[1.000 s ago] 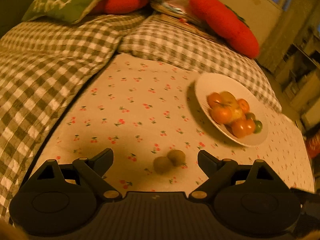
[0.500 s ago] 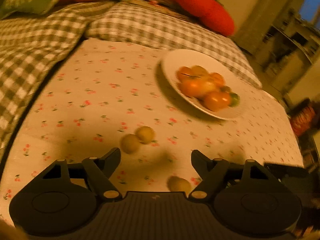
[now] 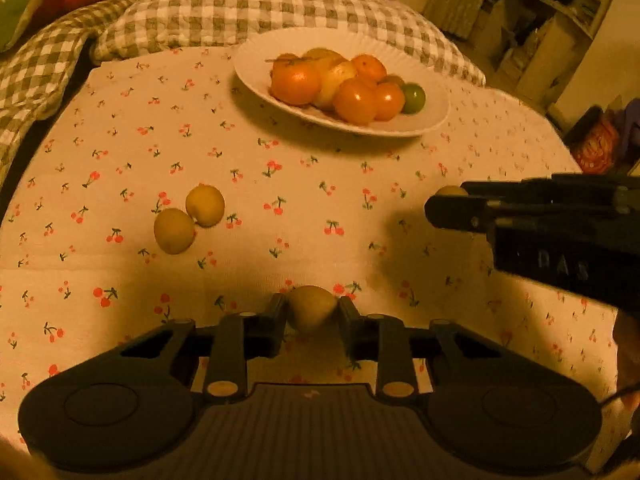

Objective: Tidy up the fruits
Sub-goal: 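Close the right tool on a yellowish fruit while the left tool grasps another, then carry both yellowish fruits onto the plate and open both tools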

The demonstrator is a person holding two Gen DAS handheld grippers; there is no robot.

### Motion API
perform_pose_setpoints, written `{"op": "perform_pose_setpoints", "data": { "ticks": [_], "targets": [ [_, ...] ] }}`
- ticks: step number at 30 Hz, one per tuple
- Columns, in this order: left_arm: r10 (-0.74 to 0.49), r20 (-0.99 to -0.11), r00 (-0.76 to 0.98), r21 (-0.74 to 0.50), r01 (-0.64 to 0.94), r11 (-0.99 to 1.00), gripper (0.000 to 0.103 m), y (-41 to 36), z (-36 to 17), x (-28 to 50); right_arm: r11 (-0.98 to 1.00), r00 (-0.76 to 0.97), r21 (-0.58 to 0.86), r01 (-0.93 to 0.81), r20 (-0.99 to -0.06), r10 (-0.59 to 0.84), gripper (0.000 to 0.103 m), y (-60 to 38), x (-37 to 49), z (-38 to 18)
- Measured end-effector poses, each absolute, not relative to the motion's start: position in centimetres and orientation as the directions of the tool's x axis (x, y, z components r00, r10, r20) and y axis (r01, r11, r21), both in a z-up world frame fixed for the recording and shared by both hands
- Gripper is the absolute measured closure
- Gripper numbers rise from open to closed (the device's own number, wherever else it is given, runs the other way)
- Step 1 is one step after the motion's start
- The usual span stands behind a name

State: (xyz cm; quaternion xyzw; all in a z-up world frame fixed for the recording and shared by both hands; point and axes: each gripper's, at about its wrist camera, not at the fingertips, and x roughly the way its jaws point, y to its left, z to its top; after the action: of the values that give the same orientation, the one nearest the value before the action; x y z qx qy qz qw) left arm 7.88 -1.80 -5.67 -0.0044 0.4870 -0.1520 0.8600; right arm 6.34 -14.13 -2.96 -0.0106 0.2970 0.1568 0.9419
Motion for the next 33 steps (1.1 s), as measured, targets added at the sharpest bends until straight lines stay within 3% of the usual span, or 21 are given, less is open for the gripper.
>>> {"op": "perform_pose_setpoints", "data": {
  "ticks": [7,14,22,33],
  "targets": [
    [-0.293,-0.785,0.546,-0.223,0.193,0.956,0.089,0.4,-3.6,8.5,0.949,0.79,0.081,-0.304,-0.535,0.298,0.078,-14.6,6.2,-2.1],
    [-0.296,-0.744,0.6,-0.271,0.135,0.953,0.089,2.3,-1.9,9.5,0.956,0.815,0.191,-0.221,-0.503,0.289,0.078,-17.9,7.2,-0.7],
    [-0.303,-0.712,0.633,-0.277,0.144,0.95,0.089,1.0,-0.5,11.1,0.927,0.821,0.353,-0.124,-0.488,0.296,0.078,-21.0,9.1,-0.6],
    [-0.245,-0.668,0.703,-0.227,0.121,0.966,0.089,-0.5,1.1,16.3,0.921,0.811,0.376,-0.106,-0.503,0.299,0.078,-22.0,13.8,-0.2]
  ]
}}
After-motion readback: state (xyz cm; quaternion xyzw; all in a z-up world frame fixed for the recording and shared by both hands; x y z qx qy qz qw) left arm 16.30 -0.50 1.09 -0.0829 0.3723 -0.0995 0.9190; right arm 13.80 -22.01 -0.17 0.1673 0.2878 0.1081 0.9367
